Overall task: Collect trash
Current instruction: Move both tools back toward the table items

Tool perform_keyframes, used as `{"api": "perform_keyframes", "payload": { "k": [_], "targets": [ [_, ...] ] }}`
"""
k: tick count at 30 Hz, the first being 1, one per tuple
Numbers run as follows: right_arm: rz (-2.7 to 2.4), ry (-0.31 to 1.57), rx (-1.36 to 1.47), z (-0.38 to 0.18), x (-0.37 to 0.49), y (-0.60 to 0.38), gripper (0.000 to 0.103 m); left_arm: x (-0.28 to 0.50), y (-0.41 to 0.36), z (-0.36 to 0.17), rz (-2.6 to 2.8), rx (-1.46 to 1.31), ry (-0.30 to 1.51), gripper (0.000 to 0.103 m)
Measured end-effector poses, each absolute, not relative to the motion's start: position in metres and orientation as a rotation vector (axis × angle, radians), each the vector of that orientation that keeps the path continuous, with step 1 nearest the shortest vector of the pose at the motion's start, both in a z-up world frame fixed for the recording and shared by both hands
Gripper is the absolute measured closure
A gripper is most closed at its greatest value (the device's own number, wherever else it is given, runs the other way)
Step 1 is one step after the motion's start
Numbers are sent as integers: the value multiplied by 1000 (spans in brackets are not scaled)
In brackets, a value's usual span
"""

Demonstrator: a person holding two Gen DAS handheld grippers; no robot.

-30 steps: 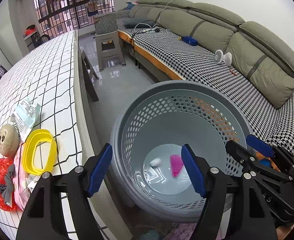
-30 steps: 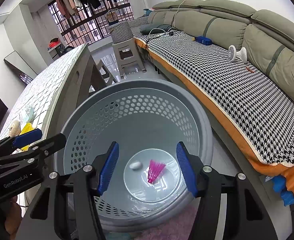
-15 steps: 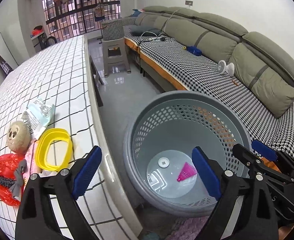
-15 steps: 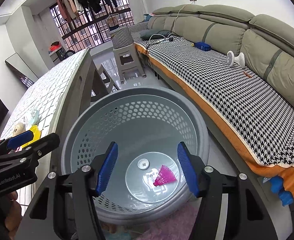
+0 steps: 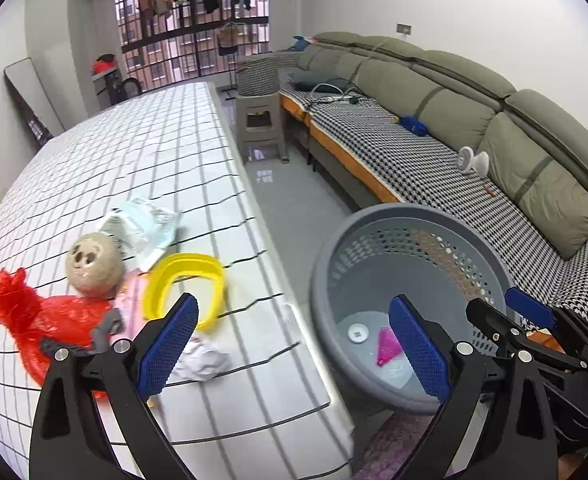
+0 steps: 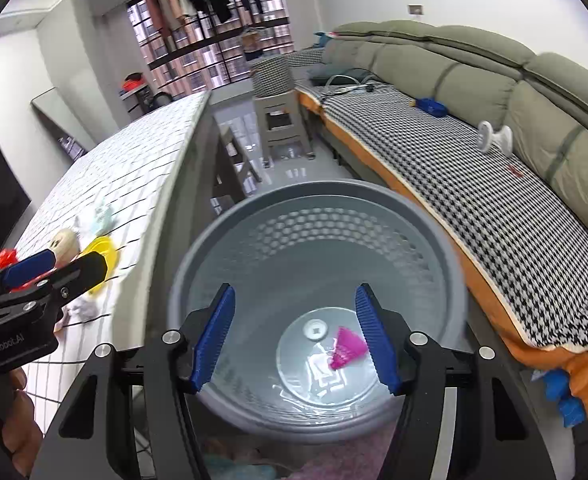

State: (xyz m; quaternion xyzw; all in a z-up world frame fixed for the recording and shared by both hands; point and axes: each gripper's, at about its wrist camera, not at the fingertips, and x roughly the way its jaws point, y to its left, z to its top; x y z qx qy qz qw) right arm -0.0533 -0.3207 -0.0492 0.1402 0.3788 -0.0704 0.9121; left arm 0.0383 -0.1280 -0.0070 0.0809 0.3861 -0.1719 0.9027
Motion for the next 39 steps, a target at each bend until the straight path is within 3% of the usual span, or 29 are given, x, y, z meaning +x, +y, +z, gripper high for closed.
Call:
{"api": "perform_keyframes", "payload": {
  "k": [21, 39],
  "targets": [
    [121, 823, 164, -47, -9, -185, 40, 36, 17, 0, -121, 85, 782, 8],
    [195, 883, 69, -60, 24, -124, 40, 29, 80, -15, -30, 27, 817, 8]
  ]
}}
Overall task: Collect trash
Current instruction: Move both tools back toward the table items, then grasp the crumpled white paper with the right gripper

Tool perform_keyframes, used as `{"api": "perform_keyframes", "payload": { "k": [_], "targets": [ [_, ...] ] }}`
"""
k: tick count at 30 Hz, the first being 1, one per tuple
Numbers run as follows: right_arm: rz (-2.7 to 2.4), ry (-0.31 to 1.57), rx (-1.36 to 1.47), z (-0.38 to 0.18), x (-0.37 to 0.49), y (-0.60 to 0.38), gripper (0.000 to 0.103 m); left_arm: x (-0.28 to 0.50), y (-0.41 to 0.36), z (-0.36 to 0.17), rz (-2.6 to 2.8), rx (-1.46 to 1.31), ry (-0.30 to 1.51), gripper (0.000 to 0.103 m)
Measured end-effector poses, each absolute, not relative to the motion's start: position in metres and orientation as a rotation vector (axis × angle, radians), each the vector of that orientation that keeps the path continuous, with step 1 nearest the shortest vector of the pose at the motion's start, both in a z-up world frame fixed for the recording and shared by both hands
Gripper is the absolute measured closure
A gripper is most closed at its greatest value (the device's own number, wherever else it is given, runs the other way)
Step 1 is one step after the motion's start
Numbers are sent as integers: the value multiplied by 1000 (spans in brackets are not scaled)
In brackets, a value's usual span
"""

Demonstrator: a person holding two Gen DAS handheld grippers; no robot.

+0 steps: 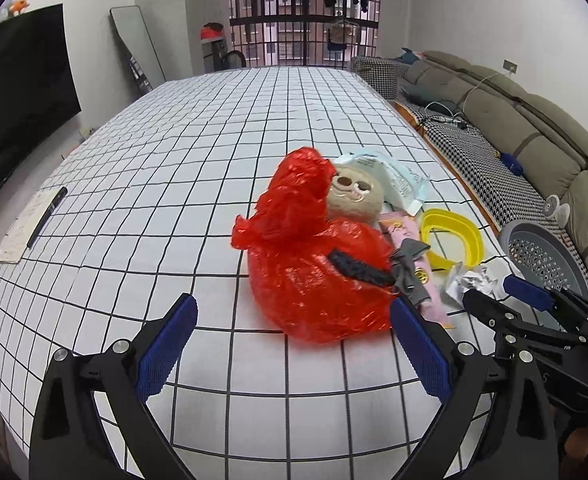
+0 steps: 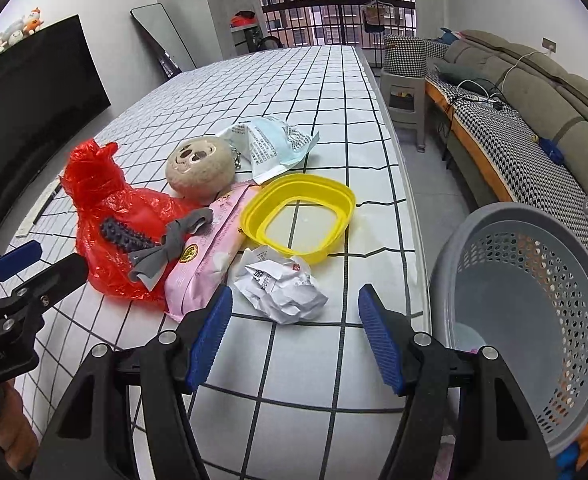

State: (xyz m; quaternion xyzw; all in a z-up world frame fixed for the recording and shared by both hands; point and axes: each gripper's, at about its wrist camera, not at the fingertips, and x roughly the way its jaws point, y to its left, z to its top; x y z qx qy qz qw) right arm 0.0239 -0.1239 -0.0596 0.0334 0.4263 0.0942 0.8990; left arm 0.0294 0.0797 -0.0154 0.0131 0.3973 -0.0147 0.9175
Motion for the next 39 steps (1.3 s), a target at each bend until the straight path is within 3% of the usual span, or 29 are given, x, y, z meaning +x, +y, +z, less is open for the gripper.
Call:
{"api": "perform_keyframes", "payload": {
  "k": [12, 14, 16, 21, 23, 39],
  "targets": [
    [169, 900, 13, -64, 40, -106, 40, 32, 92, -26, -17, -4, 842, 8],
    [170, 900, 8, -65, 42, -103, 44, 32, 93, -27, -18, -7, 845, 8],
    [173, 909, 3, -66, 43, -102, 56, 32, 92, -26, -18, -7, 845, 8],
    [186, 896, 21, -63, 40, -103, 63, 31, 89, -26, -24, -1, 844, 8],
    [191, 892, 27, -61, 38, -105, 70, 31, 88, -27, -27, -3, 849, 8],
    [224, 899, 100, -64, 17, -129, 72, 28, 63, -24, -57, 24, 853, 8]
  ]
}}
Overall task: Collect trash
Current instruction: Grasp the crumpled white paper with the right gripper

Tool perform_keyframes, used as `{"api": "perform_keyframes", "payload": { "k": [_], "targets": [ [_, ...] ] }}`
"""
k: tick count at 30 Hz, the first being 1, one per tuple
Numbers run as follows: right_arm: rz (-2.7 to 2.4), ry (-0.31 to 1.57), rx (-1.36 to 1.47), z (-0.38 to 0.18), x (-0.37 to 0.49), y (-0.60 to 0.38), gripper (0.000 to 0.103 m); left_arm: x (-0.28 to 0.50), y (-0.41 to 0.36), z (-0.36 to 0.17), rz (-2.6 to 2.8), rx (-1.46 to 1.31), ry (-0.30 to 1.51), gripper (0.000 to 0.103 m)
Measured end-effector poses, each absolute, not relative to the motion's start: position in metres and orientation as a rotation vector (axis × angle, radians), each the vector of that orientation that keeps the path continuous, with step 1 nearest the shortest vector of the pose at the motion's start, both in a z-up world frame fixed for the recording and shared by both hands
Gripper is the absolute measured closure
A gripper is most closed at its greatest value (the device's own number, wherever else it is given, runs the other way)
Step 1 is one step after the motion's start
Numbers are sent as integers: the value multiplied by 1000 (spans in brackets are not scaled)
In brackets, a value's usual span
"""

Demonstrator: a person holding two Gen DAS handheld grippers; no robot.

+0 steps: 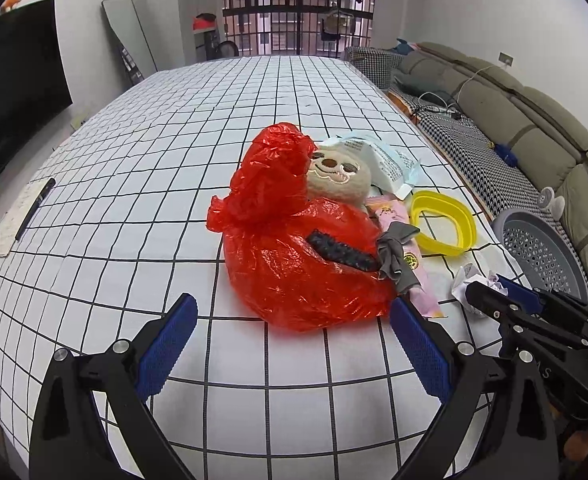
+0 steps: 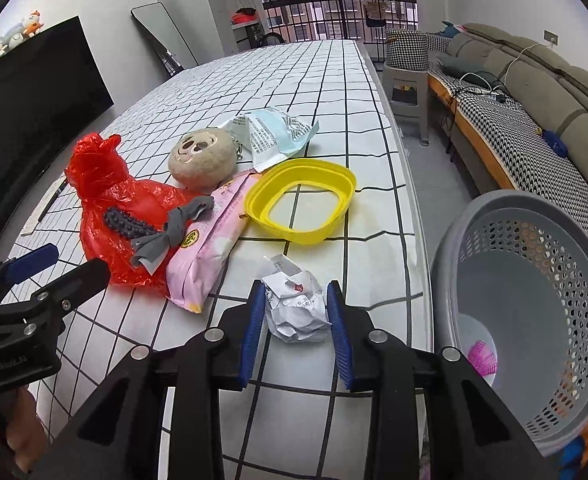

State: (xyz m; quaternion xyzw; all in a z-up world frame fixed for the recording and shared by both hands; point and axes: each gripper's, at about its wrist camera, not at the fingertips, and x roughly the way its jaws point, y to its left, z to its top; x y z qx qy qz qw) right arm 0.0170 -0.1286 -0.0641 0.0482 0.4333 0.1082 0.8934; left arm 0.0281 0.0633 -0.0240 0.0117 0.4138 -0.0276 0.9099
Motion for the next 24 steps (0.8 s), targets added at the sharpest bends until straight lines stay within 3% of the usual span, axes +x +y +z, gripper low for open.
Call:
{"api": "perform_keyframes", "payload": {
  "k": [12, 15, 24],
  "targets": [
    [222, 899, 72, -66, 17, -125, 66, 26, 58, -20, -58, 34, 848, 8],
    [219, 896, 56, -68, 17, -121, 72, 26, 56, -20, -63, 34, 849, 8],
    [221, 856, 102, -55, 5, -138, 73, 28, 41, -19, -82, 48, 847, 8]
  ]
}}
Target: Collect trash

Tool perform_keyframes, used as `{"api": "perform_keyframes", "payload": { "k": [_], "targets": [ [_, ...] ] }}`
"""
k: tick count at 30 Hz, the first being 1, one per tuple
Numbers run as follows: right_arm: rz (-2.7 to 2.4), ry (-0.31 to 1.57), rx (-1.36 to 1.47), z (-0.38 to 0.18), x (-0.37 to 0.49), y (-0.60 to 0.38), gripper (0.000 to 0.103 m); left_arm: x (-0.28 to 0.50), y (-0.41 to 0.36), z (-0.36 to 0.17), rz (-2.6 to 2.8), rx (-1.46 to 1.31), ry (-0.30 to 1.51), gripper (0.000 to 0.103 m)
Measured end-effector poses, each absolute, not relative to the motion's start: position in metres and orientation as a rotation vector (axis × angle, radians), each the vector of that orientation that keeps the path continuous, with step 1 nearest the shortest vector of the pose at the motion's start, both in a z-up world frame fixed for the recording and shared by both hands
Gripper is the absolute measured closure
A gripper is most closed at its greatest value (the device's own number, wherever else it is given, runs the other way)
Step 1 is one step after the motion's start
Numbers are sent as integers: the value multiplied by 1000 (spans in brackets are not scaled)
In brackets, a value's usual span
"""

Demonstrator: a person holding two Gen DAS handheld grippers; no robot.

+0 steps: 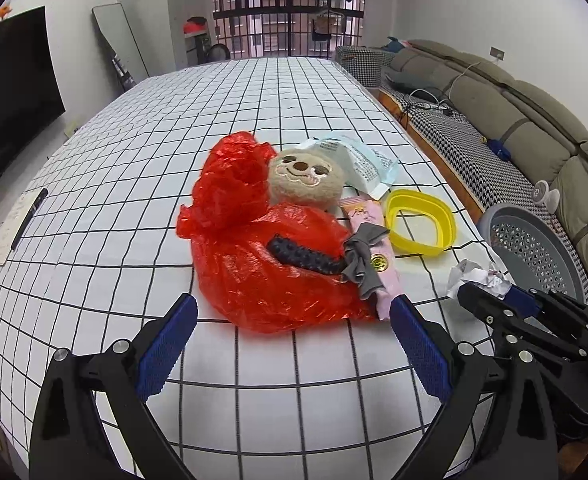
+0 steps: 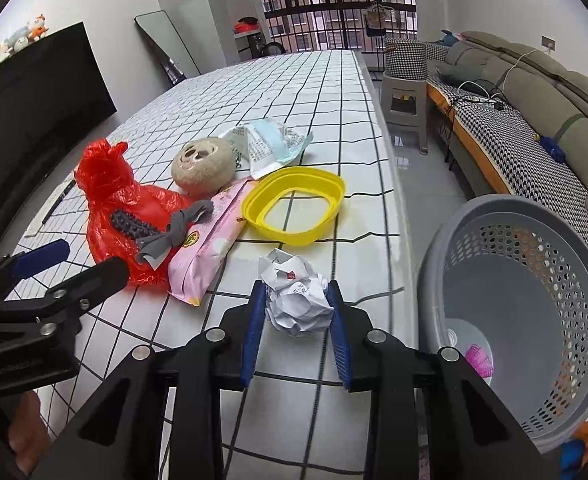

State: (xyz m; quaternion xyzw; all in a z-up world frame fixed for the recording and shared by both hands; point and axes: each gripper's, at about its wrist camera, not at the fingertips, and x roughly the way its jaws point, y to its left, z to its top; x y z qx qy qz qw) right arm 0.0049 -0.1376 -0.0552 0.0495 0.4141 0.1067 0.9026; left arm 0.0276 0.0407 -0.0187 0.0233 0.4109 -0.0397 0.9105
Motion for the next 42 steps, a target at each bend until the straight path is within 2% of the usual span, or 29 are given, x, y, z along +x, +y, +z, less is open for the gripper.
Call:
{"api": "perform_keyframes", "payload": {
  "k": [5, 9, 14, 18, 31, 36, 42],
  "targets": [
    [218, 849, 148, -55, -3, -156, 73, 31, 22, -17, -85, 86, 819, 9],
    [220, 845, 182, -56, -6, -166, 73, 39, 10, -22, -88, 116, 839, 31],
    [220, 829, 209, -53, -9, -176, 73, 39, 2, -26, -89, 138, 843, 38],
    [227, 828, 221, -55, -9, -178, 73, 39, -1, -25, -85, 147, 841, 49],
    [242, 815, 234, -53, -13, -179, 73, 22, -6, -3, -127, 144, 790, 50],
    [241, 811, 243, -53, -14, -182, 73, 30, -19, -12, -150, 164, 809, 50],
    [228, 804, 259, -53, -15, -189, 73, 43, -25, -26, -148, 178, 852, 69]
  ]
}}
